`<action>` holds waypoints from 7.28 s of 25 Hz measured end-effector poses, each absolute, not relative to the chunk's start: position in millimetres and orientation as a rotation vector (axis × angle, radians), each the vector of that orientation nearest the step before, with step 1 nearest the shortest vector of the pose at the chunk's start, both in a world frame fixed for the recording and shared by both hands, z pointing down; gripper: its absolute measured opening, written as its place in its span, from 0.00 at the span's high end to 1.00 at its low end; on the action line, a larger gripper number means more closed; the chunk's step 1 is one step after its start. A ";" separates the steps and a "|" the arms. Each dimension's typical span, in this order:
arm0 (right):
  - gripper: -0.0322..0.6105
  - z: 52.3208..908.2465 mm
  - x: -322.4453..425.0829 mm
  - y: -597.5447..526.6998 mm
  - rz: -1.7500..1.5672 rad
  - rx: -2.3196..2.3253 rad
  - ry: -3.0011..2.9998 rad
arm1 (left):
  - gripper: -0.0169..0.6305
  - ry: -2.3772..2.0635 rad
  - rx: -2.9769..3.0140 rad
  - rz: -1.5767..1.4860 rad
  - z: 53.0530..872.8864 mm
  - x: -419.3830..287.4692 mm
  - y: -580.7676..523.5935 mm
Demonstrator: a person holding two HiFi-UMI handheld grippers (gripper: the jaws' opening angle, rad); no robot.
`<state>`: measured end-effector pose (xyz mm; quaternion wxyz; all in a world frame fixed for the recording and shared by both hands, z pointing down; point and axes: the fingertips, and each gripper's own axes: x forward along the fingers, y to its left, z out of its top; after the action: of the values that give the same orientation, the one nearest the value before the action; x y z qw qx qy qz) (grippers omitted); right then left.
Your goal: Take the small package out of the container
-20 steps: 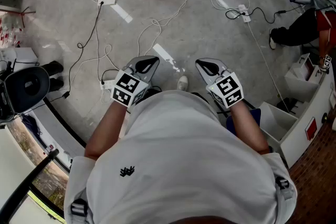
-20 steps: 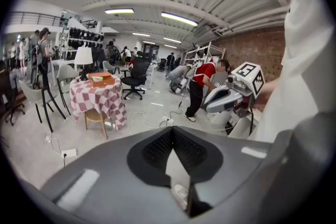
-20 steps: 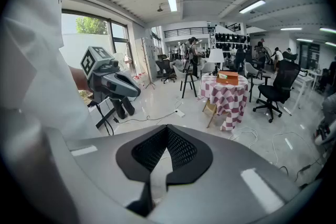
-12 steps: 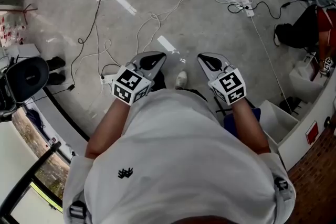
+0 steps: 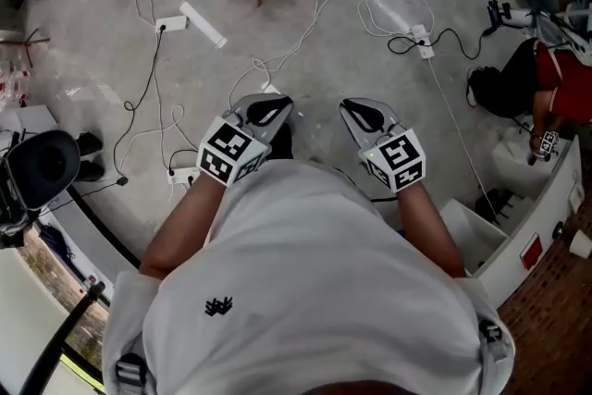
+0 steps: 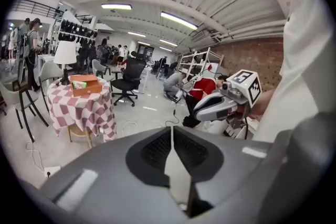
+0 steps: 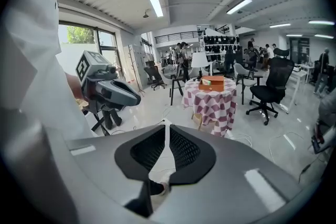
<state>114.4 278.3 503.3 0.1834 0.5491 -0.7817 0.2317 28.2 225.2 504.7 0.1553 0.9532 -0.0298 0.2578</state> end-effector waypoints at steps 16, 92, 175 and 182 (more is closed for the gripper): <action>0.88 482.5 159.9 23.2 0.478 1.403 -2.194 | 0.85 -0.264 2.739 0.599 475.3 28.9 16.0; 0.81 555.8 215.6 -378.9 0.377 1.110 -2.096 | 0.85 -1.133 2.454 0.460 452.0 -59.9 -163.9; 0.81 462.3 113.9 -142.5 0.398 1.213 -2.206 | 0.85 -0.890 2.560 0.477 471.4 -115.6 -55.1; 0.81 474.1 142.9 -169.8 0.419 1.205 -2.204 | 0.85 -0.900 2.549 0.489 477.7 -90.0 -82.7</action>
<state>142.9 -169.8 474.1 0.2930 0.4525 -0.8274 0.1575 -90.0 -82.7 477.7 0.1959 0.9099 -0.3211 0.1747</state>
